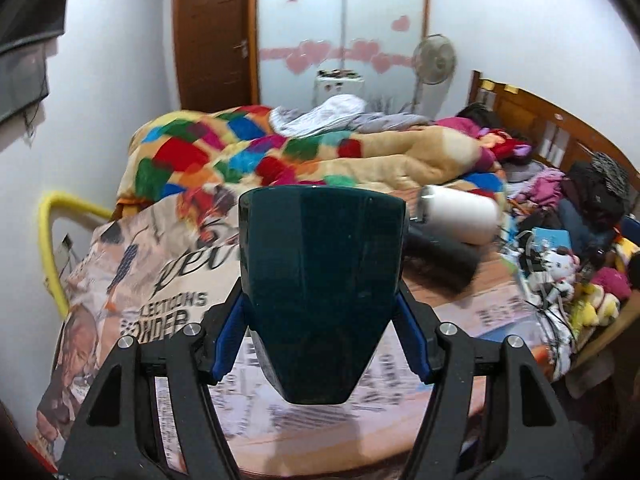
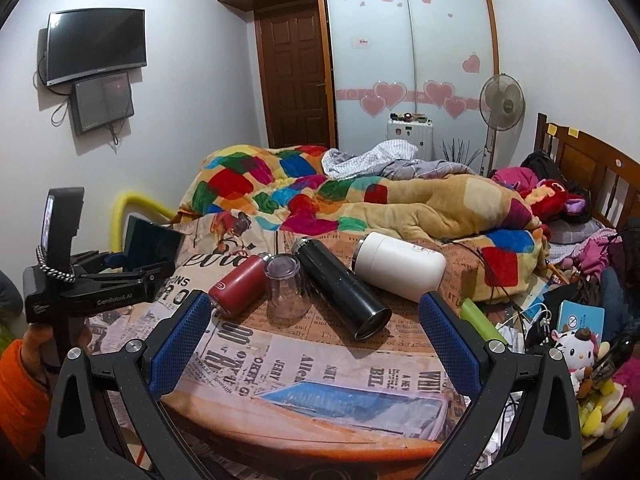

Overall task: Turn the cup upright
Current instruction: 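Lift the green mug with the left gripper and carry it toward the right gripper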

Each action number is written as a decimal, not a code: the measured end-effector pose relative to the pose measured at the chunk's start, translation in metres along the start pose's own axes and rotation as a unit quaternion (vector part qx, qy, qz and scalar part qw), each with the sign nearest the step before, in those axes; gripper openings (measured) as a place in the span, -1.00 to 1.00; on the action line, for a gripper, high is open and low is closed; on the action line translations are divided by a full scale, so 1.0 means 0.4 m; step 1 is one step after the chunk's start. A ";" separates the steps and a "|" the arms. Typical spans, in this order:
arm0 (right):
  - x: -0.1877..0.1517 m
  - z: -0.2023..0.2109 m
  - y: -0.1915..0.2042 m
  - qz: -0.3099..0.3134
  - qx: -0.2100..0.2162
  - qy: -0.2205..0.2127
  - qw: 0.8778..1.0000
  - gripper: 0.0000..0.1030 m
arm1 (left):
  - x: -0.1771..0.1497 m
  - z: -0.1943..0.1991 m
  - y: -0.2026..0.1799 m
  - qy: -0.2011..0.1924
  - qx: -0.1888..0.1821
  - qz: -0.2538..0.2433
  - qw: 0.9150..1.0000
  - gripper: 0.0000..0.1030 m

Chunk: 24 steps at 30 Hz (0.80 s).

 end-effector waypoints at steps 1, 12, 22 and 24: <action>-0.001 0.007 -0.004 -0.001 0.000 -0.002 1.000 1.00 | 0.002 0.000 -0.019 0.001 -0.005 -0.005 1.000 0.29; -0.025 0.034 -0.066 -0.013 -0.007 -0.005 1.000 1.00 | -0.053 -0.120 -0.211 0.052 -0.071 -0.018 0.996 0.29; -0.066 -0.018 -0.120 -0.017 -0.020 0.024 0.999 1.00 | -0.159 -0.295 -0.235 0.129 -0.080 0.019 0.988 0.29; -0.074 -0.030 -0.128 -0.019 -0.021 0.031 0.999 1.00 | -0.174 -0.322 -0.229 0.141 -0.080 0.026 0.986 0.29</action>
Point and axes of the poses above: each gripper's, at about its wrist camera, not at the fingertips, and z roughly against the way its jaws point, y to its left, x to its top, the point moved 4 cm from there along -z, roughly the way its jaws point, and after that the axes turned 14 degrees about -x, right-handed, at the moved point
